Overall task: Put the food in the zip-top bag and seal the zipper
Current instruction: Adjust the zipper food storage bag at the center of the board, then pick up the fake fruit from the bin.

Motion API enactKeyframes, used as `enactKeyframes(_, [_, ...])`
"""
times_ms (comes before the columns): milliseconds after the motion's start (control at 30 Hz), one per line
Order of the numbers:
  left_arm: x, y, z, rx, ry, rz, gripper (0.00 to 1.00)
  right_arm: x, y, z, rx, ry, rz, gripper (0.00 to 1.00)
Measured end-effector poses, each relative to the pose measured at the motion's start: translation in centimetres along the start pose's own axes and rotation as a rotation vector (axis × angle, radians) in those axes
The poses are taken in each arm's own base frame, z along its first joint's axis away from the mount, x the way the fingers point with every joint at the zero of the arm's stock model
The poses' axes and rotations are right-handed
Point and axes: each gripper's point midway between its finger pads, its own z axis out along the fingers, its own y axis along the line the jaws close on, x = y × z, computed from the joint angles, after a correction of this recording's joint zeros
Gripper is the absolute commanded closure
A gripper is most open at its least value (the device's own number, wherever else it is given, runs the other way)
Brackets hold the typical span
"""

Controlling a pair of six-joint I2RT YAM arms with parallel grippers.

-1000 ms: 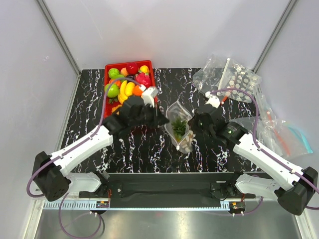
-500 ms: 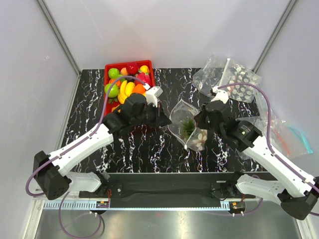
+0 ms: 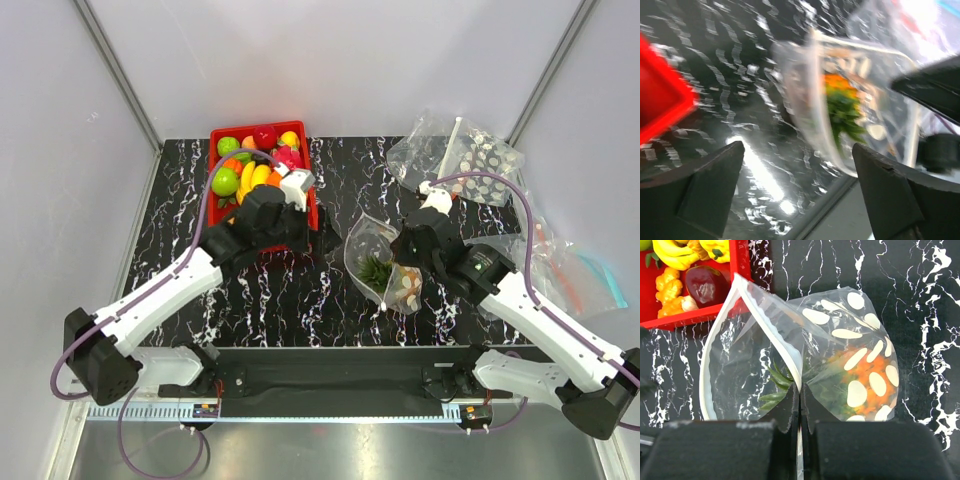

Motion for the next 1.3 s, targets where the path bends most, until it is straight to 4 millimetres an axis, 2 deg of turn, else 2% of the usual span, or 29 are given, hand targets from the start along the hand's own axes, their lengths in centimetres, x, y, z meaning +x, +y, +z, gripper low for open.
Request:
enactKeyframes(100, [-1.1, 2.4, -0.9, -0.083, -0.020, -0.002, 0.01, 0.2, -0.2, 0.1, 0.005, 0.004, -0.007, 1.00])
enactKeyframes(300, [-5.7, 8.9, -3.6, -0.311, -0.137, -0.061, 0.01, 0.2, -0.2, 0.1, 0.003, 0.006, -0.024, 1.00])
enactKeyframes(433, [-6.4, 14.1, -4.4, -0.468, -0.179, -0.121, 0.01, 0.3, -0.2, 0.1, 0.001, 0.007, -0.031, 1.00])
enactKeyframes(567, [-5.3, 19.1, -2.0, -0.557, -0.108, -0.163, 0.01, 0.3, -0.1, 0.1, -0.007, 0.012, -0.036, 1.00])
enactKeyframes(667, [-3.0, 22.9, 1.1, -0.604, 0.006, -0.177, 0.01, 0.4, 0.0, 0.1, -0.013, 0.015, -0.043, 1.00])
enactKeyframes(733, [-1.2, 24.3, 2.6, -0.617, 0.076, -0.181, 0.01, 0.4, 0.0, 0.1, -0.014, 0.014, -0.046, 1.00])
enactKeyframes(800, [0.5, 25.2, 3.8, -0.618, 0.136, -0.184, 0.01, 0.3, 0.0, 0.1, -0.015, 0.014, -0.049, 1.00])
enactKeyframes(867, [1.1, 25.5, 4.7, -0.608, 0.166, -0.186, 0.01, 0.3, 0.1, 0.1, -0.016, 0.013, -0.049, 1.00])
enactKeyframes(1033, [0.1, 25.6, 7.3, -0.549, 0.171, -0.187, 0.01, 0.3, 0.5, 0.5, -0.027, 0.011, -0.046, 1.00])
enactKeyframes(1133, [0.7, 25.5, 8.4, -0.509, 0.190, -0.197, 0.02, 0.4, 0.6, 0.7, -0.025, 0.015, -0.048, 1.00])
enactKeyframes(1233, [2.1, 25.8, 9.1, -0.501, 0.229, -0.214, 0.11, 0.4, 0.6, 0.8, -0.024, 0.016, -0.048, 1.00])
enactKeyframes(1300, [3.0, 25.9, 9.3, -0.504, 0.257, -0.230, 0.22, 0.3, 0.6, 0.8, -0.026, 0.014, -0.047, 1.00])
